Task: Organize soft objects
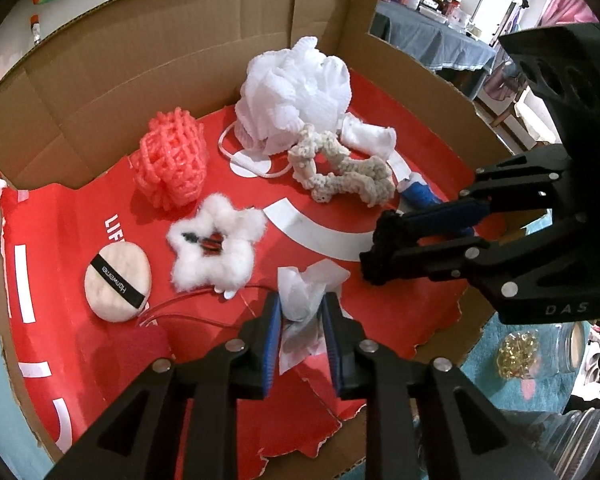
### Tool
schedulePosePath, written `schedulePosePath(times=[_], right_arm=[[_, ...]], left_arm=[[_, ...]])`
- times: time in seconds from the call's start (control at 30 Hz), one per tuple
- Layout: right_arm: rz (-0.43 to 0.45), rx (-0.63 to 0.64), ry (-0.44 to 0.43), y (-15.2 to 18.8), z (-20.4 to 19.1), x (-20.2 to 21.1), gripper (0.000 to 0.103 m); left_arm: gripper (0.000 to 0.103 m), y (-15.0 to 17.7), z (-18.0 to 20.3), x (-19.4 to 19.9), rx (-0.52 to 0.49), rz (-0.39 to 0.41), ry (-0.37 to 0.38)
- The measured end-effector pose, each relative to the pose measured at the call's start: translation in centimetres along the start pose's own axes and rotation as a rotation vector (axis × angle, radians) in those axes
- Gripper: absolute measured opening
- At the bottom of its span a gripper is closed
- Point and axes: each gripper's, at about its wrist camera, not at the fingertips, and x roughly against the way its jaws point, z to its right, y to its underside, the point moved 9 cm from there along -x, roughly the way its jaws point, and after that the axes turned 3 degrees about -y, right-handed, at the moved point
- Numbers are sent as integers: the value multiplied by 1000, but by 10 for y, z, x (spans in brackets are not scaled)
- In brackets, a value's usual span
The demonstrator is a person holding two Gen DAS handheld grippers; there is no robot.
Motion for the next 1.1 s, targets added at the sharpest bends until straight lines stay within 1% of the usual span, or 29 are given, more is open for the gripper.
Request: schedulePosePath(times=[0.1, 0.17, 0.2, 0.23, 0.27, 0.3, 0.33, 0.4, 0.47, 0.53, 0.63, 0.7, 0.77, 0.87, 0.97, 1.1], right_arm=[[-4, 9, 18, -1, -1, -2, 28], [-3, 18, 34, -1, -1, -2, 30], [-2, 22, 38, -1, -2, -2, 34], [1, 25, 42, -1, -2, -2, 41], [5, 28, 50, -1, -2, -1, 62], [16, 33, 57, -2, -2, 0, 72], [33, 39, 67, -3, -2, 3, 72], [56, 39, 90, -6, -1, 9, 72], [72, 21, 90, -7, 1, 16, 72], [80, 12, 99, -7, 1, 22, 72], [100, -8, 130, -5, 1, 32, 73], [115, -27, 151, -3, -1, 39, 76], [134, -43, 192, 1, -2, 45, 79], [154, -68, 248, 8, -1, 50, 80], [155, -109, 263, 16, 1, 49, 80], [161, -147, 291, 25, 6, 48, 80]], left_arm=[[35, 2, 0, 0, -2, 5, -7], [36, 2, 0, 1, -4, 9, -8], [36, 3, 1, 2, -4, 11, -9], [38, 3, 0, 2, -1, 13, -9], [40, 3, -1, 3, 4, 16, -11], [46, 3, -2, 4, 8, 20, -15], [51, 4, -4, 5, 12, 26, -20], [56, 4, -8, 11, 26, 43, -28], [64, 4, -11, 19, 55, 63, -34], [80, 4, -16, 27, 82, 85, -62], [91, 5, -19, 40, 126, 124, -93], [97, 9, -20, 47, 159, 138, -106], [99, 14, -21, 55, 193, 159, -144], [101, 20, -22, 62, 220, 176, -193], [101, 26, -24, 65, 250, 181, -237], [101, 32, -29, 64, 299, 173, -269]])
